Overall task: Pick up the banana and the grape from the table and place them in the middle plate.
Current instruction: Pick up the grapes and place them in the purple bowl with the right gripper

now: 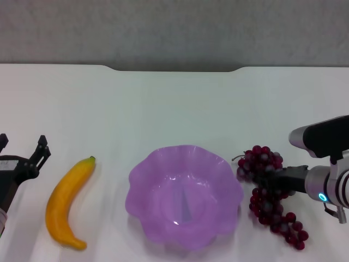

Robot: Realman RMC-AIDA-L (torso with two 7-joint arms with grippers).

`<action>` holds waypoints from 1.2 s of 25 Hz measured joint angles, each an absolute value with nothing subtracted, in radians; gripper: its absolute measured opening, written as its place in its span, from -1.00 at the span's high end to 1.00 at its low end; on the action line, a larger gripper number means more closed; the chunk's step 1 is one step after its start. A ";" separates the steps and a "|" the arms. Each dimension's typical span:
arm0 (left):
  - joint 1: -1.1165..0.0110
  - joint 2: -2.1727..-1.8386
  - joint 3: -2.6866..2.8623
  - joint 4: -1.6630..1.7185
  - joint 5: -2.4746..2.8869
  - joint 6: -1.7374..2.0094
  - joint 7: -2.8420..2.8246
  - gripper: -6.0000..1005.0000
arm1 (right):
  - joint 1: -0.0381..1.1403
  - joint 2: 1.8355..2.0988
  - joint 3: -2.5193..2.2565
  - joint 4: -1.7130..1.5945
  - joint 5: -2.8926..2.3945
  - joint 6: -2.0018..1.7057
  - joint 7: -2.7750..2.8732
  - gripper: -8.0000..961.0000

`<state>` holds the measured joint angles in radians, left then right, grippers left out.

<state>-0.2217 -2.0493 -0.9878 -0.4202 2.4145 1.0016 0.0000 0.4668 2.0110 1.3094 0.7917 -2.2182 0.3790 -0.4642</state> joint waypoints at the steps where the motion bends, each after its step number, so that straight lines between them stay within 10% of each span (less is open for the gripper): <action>1: -0.222 -2.049 -0.988 -0.420 2.414 1.002 0.000 -0.78 | 0.467 2.011 1.309 0.790 -2.218 0.379 -0.464 -0.13; 30: -0.217 -2.049 -0.990 -0.417 2.415 1.001 0.000 -0.78 | 0.385 2.011 1.201 0.813 -2.218 0.129 -0.463 0.08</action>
<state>-0.2174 -2.0493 -0.9897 -0.4172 2.4145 1.0014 -0.0001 0.3852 2.0108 1.2012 0.8127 -2.2185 0.1293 -0.4627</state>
